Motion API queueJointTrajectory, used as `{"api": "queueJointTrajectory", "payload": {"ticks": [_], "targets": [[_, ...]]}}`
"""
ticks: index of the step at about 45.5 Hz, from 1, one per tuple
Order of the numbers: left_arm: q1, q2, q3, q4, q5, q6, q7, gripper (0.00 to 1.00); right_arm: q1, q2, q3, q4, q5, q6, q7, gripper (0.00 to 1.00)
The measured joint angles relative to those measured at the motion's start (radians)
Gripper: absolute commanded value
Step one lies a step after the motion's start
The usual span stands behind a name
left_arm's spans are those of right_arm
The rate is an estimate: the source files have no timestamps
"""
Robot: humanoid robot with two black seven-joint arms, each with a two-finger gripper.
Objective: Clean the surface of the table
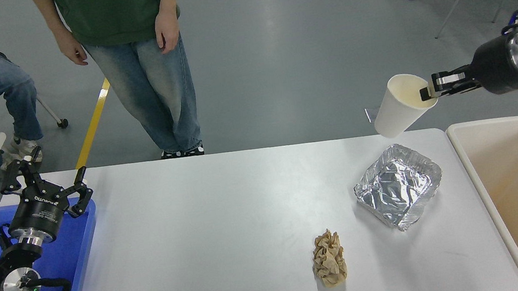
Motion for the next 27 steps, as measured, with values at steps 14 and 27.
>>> {"api": "queueJointTrajectory", "payload": {"ticks": [14, 27], "targets": [[0.0, 0.0, 0.0, 0.0, 0.0, 0.001, 0.0, 1.0, -0.183, -0.116, 0.043, -0.108, 0.059, -0.095, 0.038, 0.0], [0.001, 0.0, 0.0, 0.0, 0.0, 0.001, 0.0, 1.0, -0.443, -0.114, 0.161, -0.278, 0.156, -0.22, 0.062, 0.0]]}}
